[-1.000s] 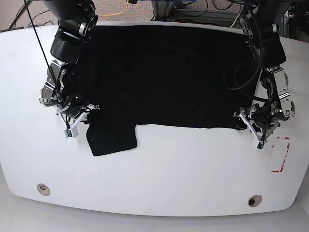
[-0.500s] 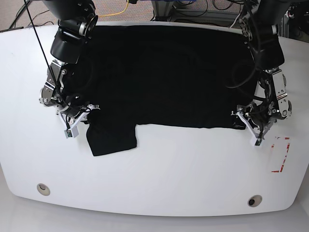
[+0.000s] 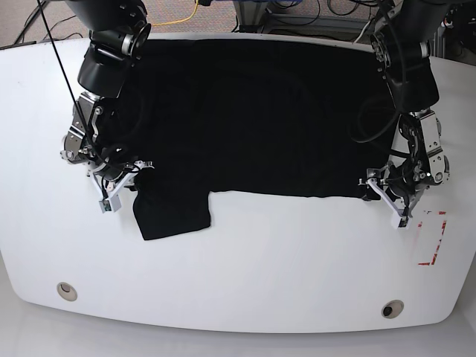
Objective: Layout the t-shirt on the table in an organized manner, then fold the t-shirt properly
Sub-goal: 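Lift the hem with both grippers and fold it toward the collar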
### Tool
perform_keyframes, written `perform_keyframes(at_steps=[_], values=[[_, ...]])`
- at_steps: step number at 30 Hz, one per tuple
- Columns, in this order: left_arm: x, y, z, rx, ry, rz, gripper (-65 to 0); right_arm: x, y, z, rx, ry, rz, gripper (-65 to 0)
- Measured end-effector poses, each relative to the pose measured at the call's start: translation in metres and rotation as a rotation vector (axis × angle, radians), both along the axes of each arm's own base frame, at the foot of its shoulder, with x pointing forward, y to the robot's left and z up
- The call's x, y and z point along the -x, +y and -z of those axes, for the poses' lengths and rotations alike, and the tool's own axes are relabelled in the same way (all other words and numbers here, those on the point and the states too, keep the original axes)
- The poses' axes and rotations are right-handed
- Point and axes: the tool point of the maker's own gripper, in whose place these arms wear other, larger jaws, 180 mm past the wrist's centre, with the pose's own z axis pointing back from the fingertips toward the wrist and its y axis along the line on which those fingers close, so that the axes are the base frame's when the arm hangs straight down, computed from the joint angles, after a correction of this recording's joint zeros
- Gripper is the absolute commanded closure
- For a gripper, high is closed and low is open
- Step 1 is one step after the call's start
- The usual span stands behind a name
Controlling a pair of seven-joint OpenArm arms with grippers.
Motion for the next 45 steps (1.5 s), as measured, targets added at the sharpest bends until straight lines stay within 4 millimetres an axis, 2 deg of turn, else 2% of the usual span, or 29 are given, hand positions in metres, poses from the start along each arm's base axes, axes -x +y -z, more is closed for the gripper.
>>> perform_keyframes(at_steps=[5, 10, 13, 17, 20, 26, 34, 39, 45], values=[[-0.001, -0.002, 0.007, 0.028, 0.0, -0.007, -36.7, 0.0, 0.0, 0.0, -0.001, -0.001, 0.0, -6.3], [-0.005, -0.012, 0.01, 0.011, 0.019, 0.042, -35.6, 0.0, 0.0, 0.0, 0.0, 0.0, 0.0, -6.3], [-0.006, -0.021, 0.011, 0.01, 0.018, 0.065, -26.2, 0.0, 0.001, 0.0, -0.002, 0.0, 0.0, -6.2], [-0.006, -0.025, 0.012, 0.017, 0.019, 0.07, -9.0, 0.0, 0.001, 0.0, -0.002, -0.001, -0.001, -5.9], [-0.006, -0.025, 0.012, 0.02, 0.02, 0.069, -1.9, 0.0, 0.001, 0.0, -0.002, 0.0, -0.001, -5.7], [-0.005, -0.024, 0.013, 0.018, 0.023, 0.069, -1.3, -0.001, 0.001, 0.0, -0.002, -0.002, -0.001, 0.0], [-0.002, -0.022, 0.009, -0.009, 0.031, 0.08, -1.1, 0.002, -0.002, -0.007, 0.052, 0.012, -0.021, 0.0], [-0.005, -0.016, -0.008, -0.051, -0.011, 0.091, -0.8, 0.0, -0.007, -0.019, 0.096, 0.009, -0.031, 0.0], [-0.009, -0.014, -0.026, -0.085, -0.047, 0.104, 0.0, -0.009, -0.011, -0.043, 0.145, -0.031, -0.04, 0.0]])
